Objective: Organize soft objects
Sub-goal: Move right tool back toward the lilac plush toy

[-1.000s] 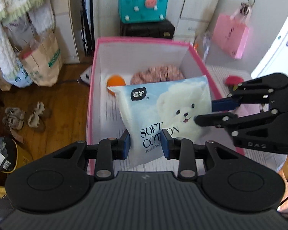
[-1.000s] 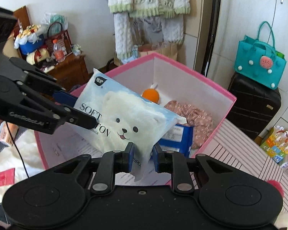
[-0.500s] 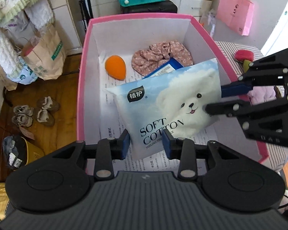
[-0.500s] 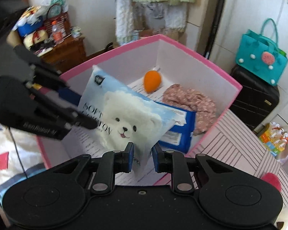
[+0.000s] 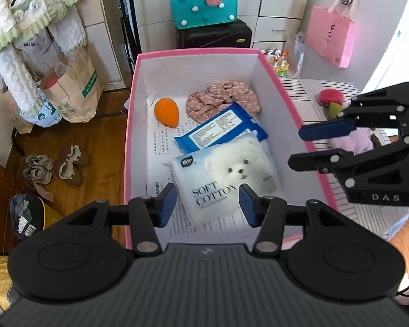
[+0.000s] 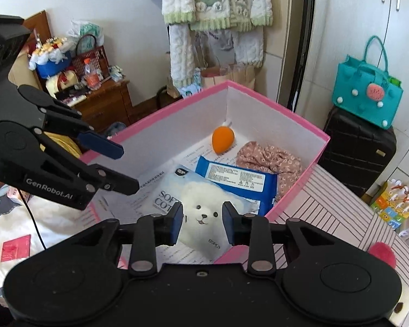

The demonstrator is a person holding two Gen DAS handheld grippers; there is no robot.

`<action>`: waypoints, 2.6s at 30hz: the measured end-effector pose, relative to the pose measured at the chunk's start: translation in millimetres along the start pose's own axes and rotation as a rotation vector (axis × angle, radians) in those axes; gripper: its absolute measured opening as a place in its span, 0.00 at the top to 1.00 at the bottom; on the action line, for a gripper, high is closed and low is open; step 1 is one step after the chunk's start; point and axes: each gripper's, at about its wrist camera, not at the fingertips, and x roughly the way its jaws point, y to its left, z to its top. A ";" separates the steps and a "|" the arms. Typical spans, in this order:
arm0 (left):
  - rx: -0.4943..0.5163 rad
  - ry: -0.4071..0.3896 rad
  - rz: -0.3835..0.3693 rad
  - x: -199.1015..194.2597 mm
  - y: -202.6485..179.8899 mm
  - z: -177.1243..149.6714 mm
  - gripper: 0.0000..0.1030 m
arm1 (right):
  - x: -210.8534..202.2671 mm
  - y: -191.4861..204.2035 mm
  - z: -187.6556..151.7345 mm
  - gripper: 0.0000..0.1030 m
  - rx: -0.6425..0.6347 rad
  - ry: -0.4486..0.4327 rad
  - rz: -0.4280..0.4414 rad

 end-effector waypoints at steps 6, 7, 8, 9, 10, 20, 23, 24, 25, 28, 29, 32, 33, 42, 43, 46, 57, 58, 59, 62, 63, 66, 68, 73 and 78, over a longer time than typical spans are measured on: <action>0.050 -0.029 0.009 -34.4 -20.1 -10.0 0.40 | -36.4 8.3 -7.1 0.60 -0.013 -0.058 0.007; 0.050 -0.034 0.005 -39.5 -22.8 -11.9 0.39 | -42.6 10.5 -8.5 0.60 -0.020 -0.064 0.009; 0.053 -0.038 0.002 -44.8 -26.7 -13.8 0.38 | -49.0 12.7 -9.7 0.58 -0.024 -0.072 0.010; 0.060 -0.042 -0.001 -50.5 -30.8 -16.0 0.37 | -53.8 14.3 -10.7 0.55 -0.026 -0.078 0.011; 0.066 -0.049 -0.002 -55.0 -32.7 -17.2 0.36 | -59.5 16.1 -11.8 0.54 -0.030 -0.086 0.010; 0.152 -0.138 0.036 -94.5 -69.4 -37.3 0.20 | -113.9 20.3 -34.3 0.45 -0.062 -0.172 0.012; 0.177 -0.151 0.033 -103.9 -82.3 -44.2 0.20 | -129.6 19.0 -46.1 0.41 -0.069 -0.192 0.010; 0.186 -0.157 0.032 -107.2 -86.7 -46.4 0.19 | -134.1 18.0 -49.8 0.40 -0.069 -0.196 0.007; 0.196 -0.165 0.030 -110.4 -91.8 -49.4 0.18 | -138.9 16.6 -54.0 0.39 -0.070 -0.201 0.003; 0.227 -0.192 0.019 -116.0 -105.8 -56.9 0.11 | -153.7 11.4 -68.2 0.35 -0.060 -0.219 -0.013; 0.234 -0.206 0.020 -116.5 -109.6 -59.4 0.08 | -157.9 8.8 -73.0 0.34 -0.053 -0.222 -0.017; 0.278 -0.246 0.026 -112.5 -122.7 -68.6 0.06 | -169.1 2.0 -85.3 0.30 -0.020 -0.229 -0.017; 0.292 -0.252 0.030 -109.6 -126.5 -71.6 0.06 | -173.0 -0.4 -89.6 0.28 -0.010 -0.234 -0.018; 0.281 -0.327 -0.044 -89.7 -149.8 -93.9 0.06 | -177.5 -12.0 -139.9 0.10 0.015 -0.261 -0.047; 0.278 -0.334 -0.055 -87.2 -152.0 -94.3 0.06 | -175.1 -14.1 -146.9 0.10 0.024 -0.262 -0.053; 0.244 -0.390 -0.052 -82.1 -160.1 -94.8 0.06 | -168.9 -23.9 -167.6 0.10 0.037 -0.269 -0.091; 0.216 -0.464 -0.082 -43.4 -190.2 -82.1 0.06 | -145.4 -88.0 -222.1 0.10 0.147 -0.378 -0.139; 0.212 -0.463 -0.089 -37.4 -194.2 -80.0 0.06 | -140.8 -94.2 -223.5 0.10 0.155 -0.377 -0.141; 0.215 -0.465 -0.092 -30.6 -197.9 -78.0 0.06 | -133.7 -101.1 -224.4 0.10 0.161 -0.375 -0.152; 0.212 -0.468 -0.081 -12.5 -206.5 -70.0 0.06 | -113.6 -116.8 -228.8 0.11 0.159 -0.346 -0.177; 0.203 -0.471 -0.085 -6.6 -208.0 -66.6 0.06 | -105.6 -121.7 -229.8 0.13 0.155 -0.338 -0.189; 0.193 -0.475 -0.096 9.9 -212.0 -55.2 0.06 | -85.7 -131.2 -232.2 0.14 0.152 -0.313 -0.220; 0.172 -0.447 -0.115 22.5 -213.7 -44.9 0.06 | -75.7 -135.3 -234.2 0.14 0.140 -0.297 -0.218; 0.157 -0.406 -0.156 54.4 -224.5 -28.0 0.07 | -53.9 -144.6 -229.7 0.14 0.093 -0.251 -0.232; 0.129 -0.347 -0.147 92.5 -232.8 -14.7 0.07 | -37.0 -159.9 -226.8 0.14 0.126 -0.210 -0.192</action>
